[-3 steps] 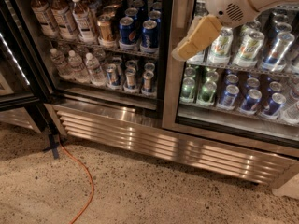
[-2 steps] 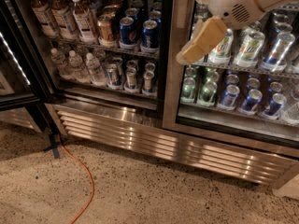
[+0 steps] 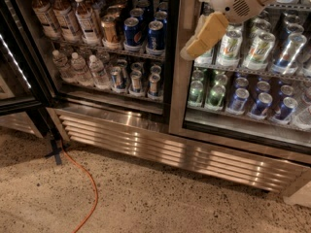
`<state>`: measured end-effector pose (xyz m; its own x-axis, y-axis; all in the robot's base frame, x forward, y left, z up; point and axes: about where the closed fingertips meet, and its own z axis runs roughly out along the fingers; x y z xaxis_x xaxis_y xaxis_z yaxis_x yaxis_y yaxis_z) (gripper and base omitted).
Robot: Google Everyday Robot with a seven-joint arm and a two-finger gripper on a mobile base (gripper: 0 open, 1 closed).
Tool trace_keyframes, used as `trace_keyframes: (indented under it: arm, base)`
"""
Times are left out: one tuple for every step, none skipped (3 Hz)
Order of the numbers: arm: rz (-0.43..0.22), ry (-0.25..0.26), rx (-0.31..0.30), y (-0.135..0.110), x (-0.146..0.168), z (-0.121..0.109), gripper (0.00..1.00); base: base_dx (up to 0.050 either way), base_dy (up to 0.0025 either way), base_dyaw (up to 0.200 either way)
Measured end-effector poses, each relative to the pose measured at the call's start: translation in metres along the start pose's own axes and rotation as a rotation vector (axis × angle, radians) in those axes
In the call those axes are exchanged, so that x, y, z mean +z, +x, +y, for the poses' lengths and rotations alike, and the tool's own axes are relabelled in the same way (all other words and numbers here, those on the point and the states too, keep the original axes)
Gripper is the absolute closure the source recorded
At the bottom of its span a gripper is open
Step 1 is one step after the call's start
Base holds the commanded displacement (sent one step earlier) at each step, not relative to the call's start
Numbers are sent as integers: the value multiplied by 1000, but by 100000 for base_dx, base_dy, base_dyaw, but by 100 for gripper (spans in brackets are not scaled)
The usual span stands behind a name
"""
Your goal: Open right fridge door
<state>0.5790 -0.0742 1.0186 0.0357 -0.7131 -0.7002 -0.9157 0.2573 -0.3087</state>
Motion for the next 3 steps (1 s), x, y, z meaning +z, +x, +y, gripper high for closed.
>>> trace_keyframes:
  arm:
    - [0, 8, 16, 1, 8, -13, 0]
    - [1, 30, 35, 2, 13, -24, 0]
    - [3, 92, 58, 1, 13, -41, 0]
  base:
    - [0, 0, 0]
    - [0, 0, 0]
    - [0, 0, 0]
